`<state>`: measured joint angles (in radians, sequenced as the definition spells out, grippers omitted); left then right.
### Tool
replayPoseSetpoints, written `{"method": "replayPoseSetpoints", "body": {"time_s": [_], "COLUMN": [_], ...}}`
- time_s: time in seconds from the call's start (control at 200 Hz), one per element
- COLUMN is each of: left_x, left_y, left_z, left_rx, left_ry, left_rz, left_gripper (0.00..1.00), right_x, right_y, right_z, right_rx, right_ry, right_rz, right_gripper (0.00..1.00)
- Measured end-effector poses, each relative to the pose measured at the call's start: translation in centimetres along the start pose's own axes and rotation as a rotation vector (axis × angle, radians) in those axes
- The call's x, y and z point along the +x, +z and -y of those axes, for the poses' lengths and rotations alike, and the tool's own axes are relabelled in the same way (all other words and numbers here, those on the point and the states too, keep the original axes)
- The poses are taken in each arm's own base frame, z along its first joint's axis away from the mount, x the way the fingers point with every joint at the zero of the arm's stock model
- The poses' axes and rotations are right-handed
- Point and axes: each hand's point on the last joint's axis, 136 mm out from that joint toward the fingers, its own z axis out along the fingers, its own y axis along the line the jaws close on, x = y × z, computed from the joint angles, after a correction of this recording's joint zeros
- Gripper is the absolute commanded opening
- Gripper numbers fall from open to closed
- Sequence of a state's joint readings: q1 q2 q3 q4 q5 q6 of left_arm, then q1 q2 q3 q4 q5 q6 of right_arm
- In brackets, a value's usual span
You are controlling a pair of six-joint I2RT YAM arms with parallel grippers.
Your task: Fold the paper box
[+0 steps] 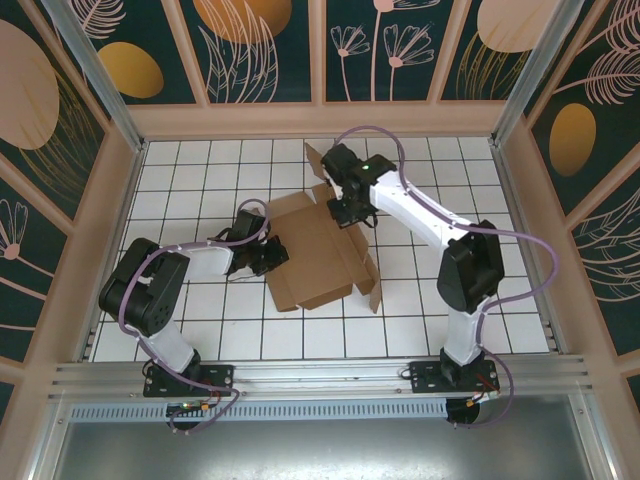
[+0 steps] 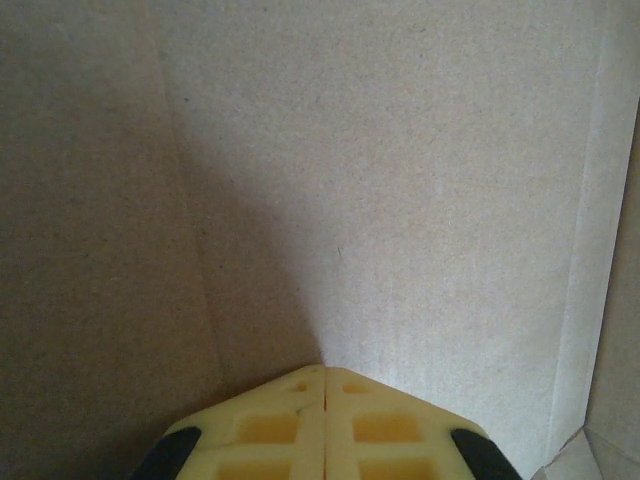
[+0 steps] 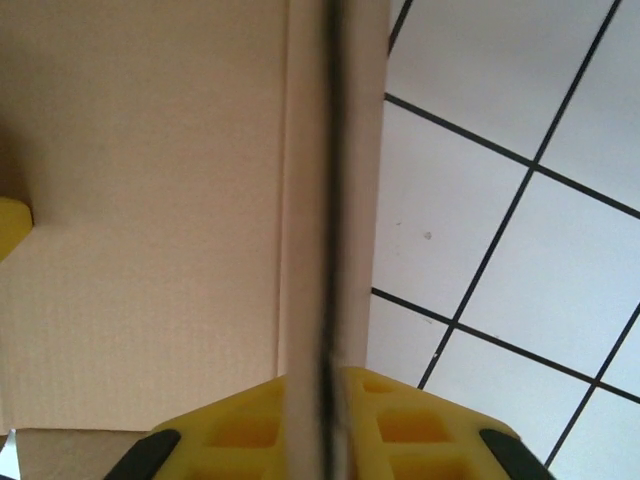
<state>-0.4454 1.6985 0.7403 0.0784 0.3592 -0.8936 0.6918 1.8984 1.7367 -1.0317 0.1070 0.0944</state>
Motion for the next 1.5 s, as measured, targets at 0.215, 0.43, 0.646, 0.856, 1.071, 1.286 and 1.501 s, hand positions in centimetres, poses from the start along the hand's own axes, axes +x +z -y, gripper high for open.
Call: {"method": "replayPoseSetpoints", "body": {"time_s": [0.215,0.43,0.646,0.856,1.071,1.286,1.501], "left_x": [0.1,0.4,0.4,0.4,0.4,0.3,0.0], "left_y": [0.0,0.0,0.0,0.0,0.0,0.0,-0.2], "left_z": [0.1,0.2,0.2,0.1,0.1,0.0,-0.3], "left_rx": [0.004,0.01,0.009,0.006,0.003,-0.006,-0.026], "left_ry": [-0.003,0.0,-0.001,-0.001,-0.001,0.001,0.002], "left_rz": [-0.006,-0.017,-0.018,-0.016,-0.014,-0.005,0.014], "left_gripper": [0.05,0.05,0.05,0.05,0.05,0.05,0.05], "right_x": [0.7,1.2,1.1,1.3,1.1,0.8,-0.5], "right_y": [1.4,2.0,2.0,2.4,2.7,1.7,-0.2], "right_z": [-3.7,-5.2,-6.0,-7.3,-6.9,-5.4,-1.9], "right_rx": [0.038,0.051,-0.005,-0.087,-0.107,-0.066,-0.004], "right_ry": [-0.071,-0.11,-0.102,-0.1,-0.083,-0.078,-0.039], "right_rz": [-0.038,-0.05,-0.054,-0.06,-0.063,-0.043,0.019], "right_gripper": [0.33,0.33,0.32,0.32,0.32,0.34,0.32]}}
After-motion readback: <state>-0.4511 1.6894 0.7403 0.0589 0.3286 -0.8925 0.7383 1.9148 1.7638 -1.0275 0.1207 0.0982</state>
